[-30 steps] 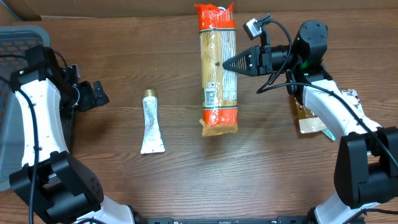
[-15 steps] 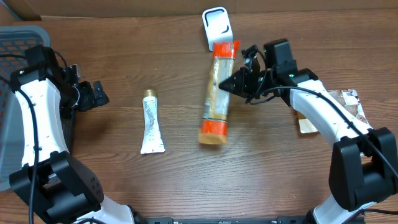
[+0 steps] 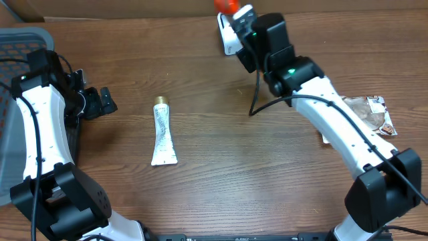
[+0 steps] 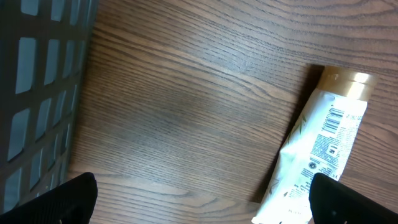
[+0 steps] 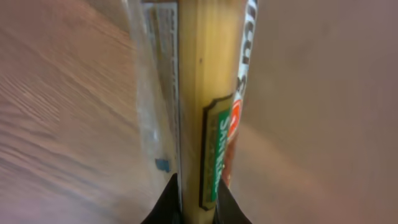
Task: Scan the item barcode
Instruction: 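Hold the pasta pack horizontally above the scanner for scanning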
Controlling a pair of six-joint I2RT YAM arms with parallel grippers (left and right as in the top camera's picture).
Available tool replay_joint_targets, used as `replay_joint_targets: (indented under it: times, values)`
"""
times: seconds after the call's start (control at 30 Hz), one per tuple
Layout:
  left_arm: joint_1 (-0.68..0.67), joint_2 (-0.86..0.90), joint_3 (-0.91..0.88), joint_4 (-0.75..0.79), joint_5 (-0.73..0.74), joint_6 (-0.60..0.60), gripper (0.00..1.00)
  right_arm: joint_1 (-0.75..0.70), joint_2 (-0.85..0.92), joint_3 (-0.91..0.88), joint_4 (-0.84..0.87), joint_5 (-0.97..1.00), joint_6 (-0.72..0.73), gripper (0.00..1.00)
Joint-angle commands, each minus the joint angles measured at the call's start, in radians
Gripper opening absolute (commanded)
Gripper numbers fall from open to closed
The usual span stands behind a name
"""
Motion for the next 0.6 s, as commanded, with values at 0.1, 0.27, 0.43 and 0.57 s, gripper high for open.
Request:
replay_joint_targets:
  times: [0.1,0.27,0.43,0.57]
  values:
    - [0.006,0.007,0.012,0.001,0.003,-0.017,1.0,0.003,0.056,0.038,0.272,0.1,-0.383,0.04]
    - [0.006,0.007,0.012,0.001,0.003,-0.017,1.0,0.003,0.158,0.038,0.495,0.134,-0.557,0.04]
    - [0.006,0.007,0.012,0.001,0.003,-0.017,1.0,0.003,0.278,0.038,0.72,0.16,-0.727,0.04]
    - [0.006,0.007,0.012,0.001,0.003,-0.017,0.99,0.006,0.34,0.039,0.863,0.153,-0.779,0.04]
